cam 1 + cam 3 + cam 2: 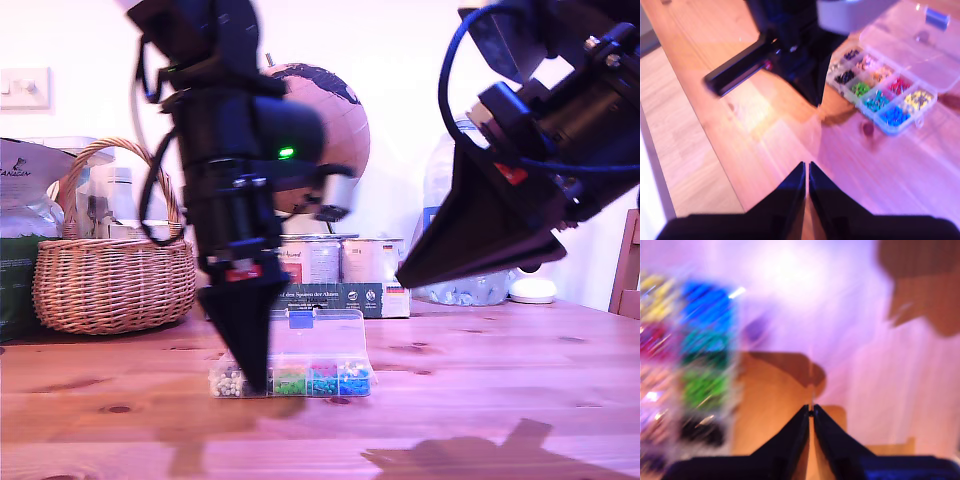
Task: Sort the loose pins on the table into their correct compartments
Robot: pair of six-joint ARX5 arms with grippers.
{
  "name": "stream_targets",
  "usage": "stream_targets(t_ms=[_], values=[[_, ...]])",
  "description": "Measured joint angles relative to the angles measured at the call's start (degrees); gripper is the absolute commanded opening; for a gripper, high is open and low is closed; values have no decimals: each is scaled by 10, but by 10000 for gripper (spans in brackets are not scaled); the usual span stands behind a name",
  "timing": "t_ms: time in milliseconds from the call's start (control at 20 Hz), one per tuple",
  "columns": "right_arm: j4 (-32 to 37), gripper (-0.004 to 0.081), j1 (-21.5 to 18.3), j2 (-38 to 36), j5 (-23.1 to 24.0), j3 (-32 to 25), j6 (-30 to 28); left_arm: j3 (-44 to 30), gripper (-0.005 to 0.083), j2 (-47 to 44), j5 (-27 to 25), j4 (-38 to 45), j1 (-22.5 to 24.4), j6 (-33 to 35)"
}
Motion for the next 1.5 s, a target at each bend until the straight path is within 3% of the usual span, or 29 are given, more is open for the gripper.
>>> stream_targets(t_ms=[900, 1500], values=[[53, -13, 0, 52, 14, 1, 14, 19, -24, -12, -2, 51, 50, 1], [63, -13, 0, 52, 14, 1, 14, 19, -24, -12, 22, 44, 47, 2]])
